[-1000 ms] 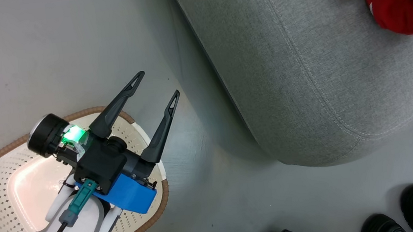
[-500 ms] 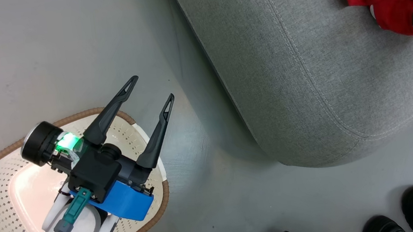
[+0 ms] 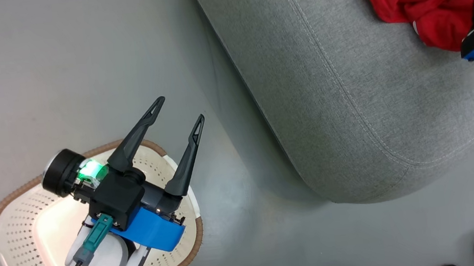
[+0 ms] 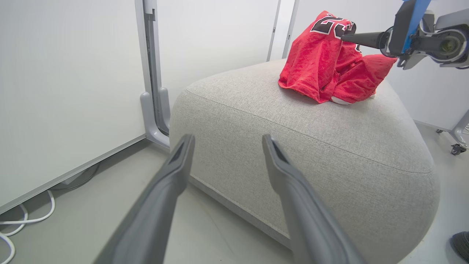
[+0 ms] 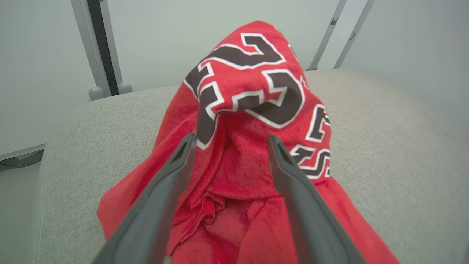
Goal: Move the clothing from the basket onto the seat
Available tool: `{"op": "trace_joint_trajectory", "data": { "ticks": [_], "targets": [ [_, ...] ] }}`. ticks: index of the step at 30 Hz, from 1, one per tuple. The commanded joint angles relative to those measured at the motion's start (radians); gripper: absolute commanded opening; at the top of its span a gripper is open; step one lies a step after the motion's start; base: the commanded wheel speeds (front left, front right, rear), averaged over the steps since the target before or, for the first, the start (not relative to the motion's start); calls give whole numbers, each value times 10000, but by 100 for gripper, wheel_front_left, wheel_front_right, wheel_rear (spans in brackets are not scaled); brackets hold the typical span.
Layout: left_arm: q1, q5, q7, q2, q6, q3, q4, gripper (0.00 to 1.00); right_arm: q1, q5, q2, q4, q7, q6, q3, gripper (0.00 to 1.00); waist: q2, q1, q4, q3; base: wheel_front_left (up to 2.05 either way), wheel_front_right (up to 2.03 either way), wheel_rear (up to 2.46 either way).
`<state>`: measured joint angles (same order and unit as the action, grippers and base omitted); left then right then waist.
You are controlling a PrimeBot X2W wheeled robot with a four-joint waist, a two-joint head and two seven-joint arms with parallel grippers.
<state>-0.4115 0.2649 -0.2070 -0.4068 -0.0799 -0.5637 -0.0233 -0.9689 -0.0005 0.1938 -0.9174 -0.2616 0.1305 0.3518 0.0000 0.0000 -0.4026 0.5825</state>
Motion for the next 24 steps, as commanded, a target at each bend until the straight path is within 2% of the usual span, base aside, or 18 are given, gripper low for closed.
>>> {"op": "trace_joint_trajectory", "data": {
  "ticks": [1,9,15,19,24],
  "targets": [
    [63,59,-119,57,25,-3,-126,100,245,-64,82,37,-43,5,-60,100,0,0,98,-280,0,0,0],
    [395,371,-524,714,77,19,-1150,100,1148,227,155,550,-39,4,-578,100,0,0,476,-1464,0,0,0],
    [748,549,-585,1406,15,355,-1601,100,2261,487,358,1295,-38,5,-983,100,0,0,1073,-2357,0,0,0],
    [1182,443,-588,1880,-67,719,-1693,100,3183,571,463,2072,-40,5,-1192,100,0,0,1528,-2972,0,0,0],
    [1644,353,-590,2406,-213,1211,-1895,100,4762,589,286,3285,-38,5,-1204,100,0,0,2208,-3613,0,0,0]
  ]
}}
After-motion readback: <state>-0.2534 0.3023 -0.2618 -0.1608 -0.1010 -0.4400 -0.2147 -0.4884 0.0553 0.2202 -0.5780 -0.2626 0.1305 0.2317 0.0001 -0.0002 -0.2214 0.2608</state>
